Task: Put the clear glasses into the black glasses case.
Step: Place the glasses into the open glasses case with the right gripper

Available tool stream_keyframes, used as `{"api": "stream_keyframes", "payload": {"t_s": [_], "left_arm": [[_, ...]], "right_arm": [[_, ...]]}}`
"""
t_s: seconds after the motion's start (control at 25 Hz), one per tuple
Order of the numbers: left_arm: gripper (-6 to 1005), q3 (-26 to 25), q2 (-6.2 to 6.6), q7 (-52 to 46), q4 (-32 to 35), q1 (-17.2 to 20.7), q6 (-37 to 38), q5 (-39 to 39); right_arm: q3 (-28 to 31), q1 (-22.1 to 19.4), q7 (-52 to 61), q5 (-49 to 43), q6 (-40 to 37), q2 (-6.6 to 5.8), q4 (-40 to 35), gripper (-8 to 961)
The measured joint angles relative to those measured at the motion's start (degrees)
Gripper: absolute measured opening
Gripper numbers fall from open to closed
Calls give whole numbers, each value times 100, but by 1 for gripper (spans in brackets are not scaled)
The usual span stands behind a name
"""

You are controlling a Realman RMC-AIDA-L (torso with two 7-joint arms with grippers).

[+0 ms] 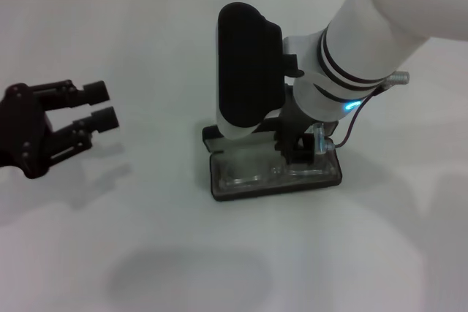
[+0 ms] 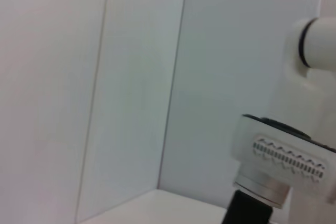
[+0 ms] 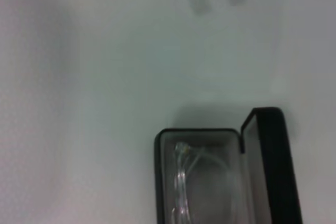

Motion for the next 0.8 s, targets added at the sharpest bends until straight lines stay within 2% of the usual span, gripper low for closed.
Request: {"api": "stream_keyframes", "payload": {"t_s": [0.28,0.8], "left_arm": [[379,-149,10,-71,13,-64,76,-12],[373,-153,-9,-118,3,-195,64,12]], "right_arm": [[111,-224,-43,-59,-38,-1,-85,76],[242,-376,-129,-117,-5,-2,164,79]]}}
